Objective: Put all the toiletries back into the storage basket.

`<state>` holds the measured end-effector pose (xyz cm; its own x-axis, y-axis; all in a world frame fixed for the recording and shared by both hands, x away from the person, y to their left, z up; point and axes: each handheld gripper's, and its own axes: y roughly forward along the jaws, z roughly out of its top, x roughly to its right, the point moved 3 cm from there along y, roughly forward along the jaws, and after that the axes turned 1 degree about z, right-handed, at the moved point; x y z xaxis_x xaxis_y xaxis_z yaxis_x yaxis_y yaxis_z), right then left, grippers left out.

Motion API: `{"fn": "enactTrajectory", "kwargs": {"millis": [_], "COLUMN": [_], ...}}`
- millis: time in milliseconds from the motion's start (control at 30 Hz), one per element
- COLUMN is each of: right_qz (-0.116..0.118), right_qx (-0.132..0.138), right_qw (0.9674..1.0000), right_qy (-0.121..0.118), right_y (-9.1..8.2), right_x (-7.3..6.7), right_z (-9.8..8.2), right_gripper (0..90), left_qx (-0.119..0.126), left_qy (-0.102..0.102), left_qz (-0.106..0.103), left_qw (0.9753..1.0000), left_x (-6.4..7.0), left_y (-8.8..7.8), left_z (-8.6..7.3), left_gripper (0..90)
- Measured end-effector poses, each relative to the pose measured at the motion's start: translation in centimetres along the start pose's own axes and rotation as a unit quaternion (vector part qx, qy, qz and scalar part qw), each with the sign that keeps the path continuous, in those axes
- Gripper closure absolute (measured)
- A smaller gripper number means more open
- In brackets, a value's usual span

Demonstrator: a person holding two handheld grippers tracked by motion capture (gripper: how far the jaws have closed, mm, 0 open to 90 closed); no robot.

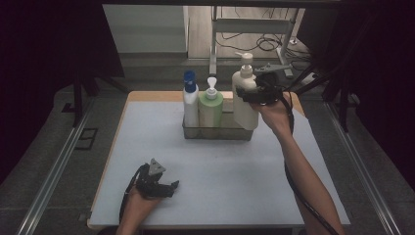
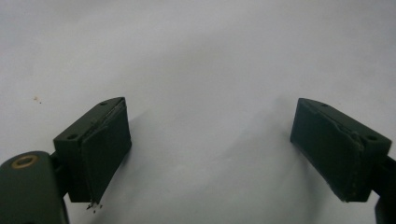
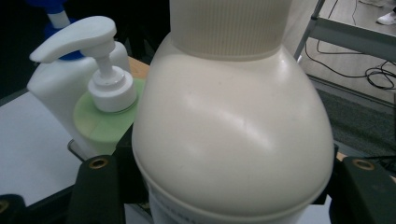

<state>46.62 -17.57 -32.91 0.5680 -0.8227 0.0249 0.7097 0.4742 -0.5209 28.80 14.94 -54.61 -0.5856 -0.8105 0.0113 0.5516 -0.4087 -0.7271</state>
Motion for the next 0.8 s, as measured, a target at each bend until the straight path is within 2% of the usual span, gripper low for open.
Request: {"fn": "enactTrajectory", "kwargs": {"millis": [800], "right_qz": [-0.019], "right_qx": [0.011], "right_qw": [0.9998], "right_qy": [0.002], "right_y": [4.6], "right_x": [0.7], "right_z": [-0.2], "right_gripper": [36.5], "left_qx": [0.0], "left_qy": [-0.001], "left_qz": [-0.001], "left_qw": [1.0], "left_x": [0.0], "left_y": [0.0], "left_z": [0.0], "left_gripper": [11.9]}}
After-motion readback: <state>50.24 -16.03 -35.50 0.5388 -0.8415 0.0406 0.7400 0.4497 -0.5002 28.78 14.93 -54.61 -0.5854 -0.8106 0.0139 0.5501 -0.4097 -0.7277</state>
